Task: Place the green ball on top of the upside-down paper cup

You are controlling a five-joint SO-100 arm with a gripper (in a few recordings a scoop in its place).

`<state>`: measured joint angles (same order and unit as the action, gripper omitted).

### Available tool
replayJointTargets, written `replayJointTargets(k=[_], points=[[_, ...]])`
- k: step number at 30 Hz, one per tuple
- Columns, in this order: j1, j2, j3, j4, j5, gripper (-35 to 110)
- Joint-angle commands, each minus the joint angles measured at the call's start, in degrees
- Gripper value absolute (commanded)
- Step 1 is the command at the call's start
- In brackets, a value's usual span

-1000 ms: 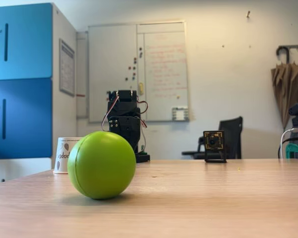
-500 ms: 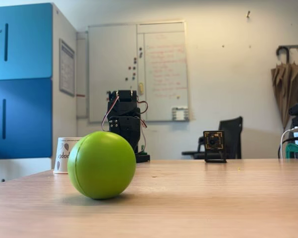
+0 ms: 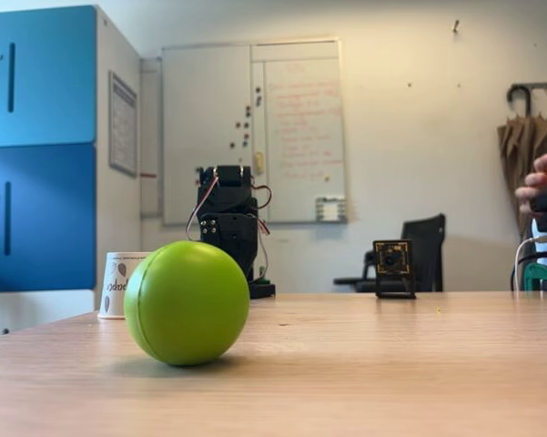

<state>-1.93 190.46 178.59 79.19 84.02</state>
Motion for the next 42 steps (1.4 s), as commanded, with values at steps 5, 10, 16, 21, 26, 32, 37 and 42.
replayJointTargets(k=[5,10,16,21,26,32,37,42], points=[[0.0,0.09,-0.26,0.62,-0.35,0],[0.0,0.09,-0.26,0.62,-0.35,0],[0.0,0.09,-0.26,0.62,-0.35,0],[0.0,0.09,-0.26,0.62,-0.35,0],[-0.35,-0.18,-0.26,0.53,-0.35,0],[-0.97,-2.11,-0.7,-0.62,0.97,0],[-0.97,-10.02,-10.11,-1.49,0.97,0],[-0.97,-24.96,-27.51,0.44,0.62,0]])
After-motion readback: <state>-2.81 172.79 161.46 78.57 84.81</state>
